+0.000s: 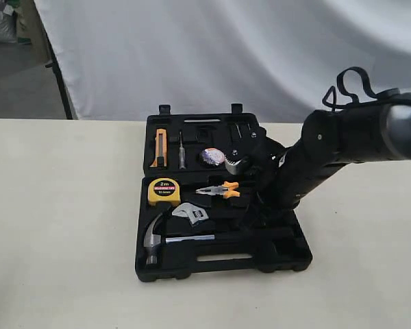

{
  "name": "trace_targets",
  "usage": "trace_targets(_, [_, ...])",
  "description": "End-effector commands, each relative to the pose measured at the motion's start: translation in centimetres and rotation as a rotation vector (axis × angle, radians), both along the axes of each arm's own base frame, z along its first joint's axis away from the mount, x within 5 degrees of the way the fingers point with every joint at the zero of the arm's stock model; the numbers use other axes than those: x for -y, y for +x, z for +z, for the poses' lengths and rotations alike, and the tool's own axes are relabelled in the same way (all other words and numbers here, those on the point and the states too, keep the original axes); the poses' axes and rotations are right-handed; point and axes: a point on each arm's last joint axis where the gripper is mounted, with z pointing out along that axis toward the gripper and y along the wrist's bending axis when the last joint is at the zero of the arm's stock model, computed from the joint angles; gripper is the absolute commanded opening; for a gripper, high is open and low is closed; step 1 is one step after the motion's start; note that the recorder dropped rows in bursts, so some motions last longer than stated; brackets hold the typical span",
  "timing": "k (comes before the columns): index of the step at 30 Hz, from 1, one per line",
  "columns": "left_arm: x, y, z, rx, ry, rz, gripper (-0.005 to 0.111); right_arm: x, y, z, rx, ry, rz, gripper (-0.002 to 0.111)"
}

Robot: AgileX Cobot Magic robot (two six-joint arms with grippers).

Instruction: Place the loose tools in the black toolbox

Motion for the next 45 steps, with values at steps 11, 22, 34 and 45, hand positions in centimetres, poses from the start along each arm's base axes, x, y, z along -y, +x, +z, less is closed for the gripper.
trace_targets(11, [-0.1,-0.1,0.2,0.013,0.002,0.026,0.001,0.5,-0.1,-0.6,0.025,0.010,-0.023,-0.001])
trace_targets(22, [-0.1,-0.1,0.2,0.013,0.002,0.026,0.001,0.3,-0.2,-0.6,-0.004,0.047,-0.081,-0.001])
trace_targets(34, [-0.1,-0.1,0.2,0.013,0.002,0.026,0.001,0.4,-0.3,-0.7,-0.015,0.045,-0.084,-0.001])
trace_targets(45, [-0.1,-0.1,0.2,0.013,0.002,0.026,0.001,0.6,-1.0,0.9,-0.048,0.046,-0.086,-0.001])
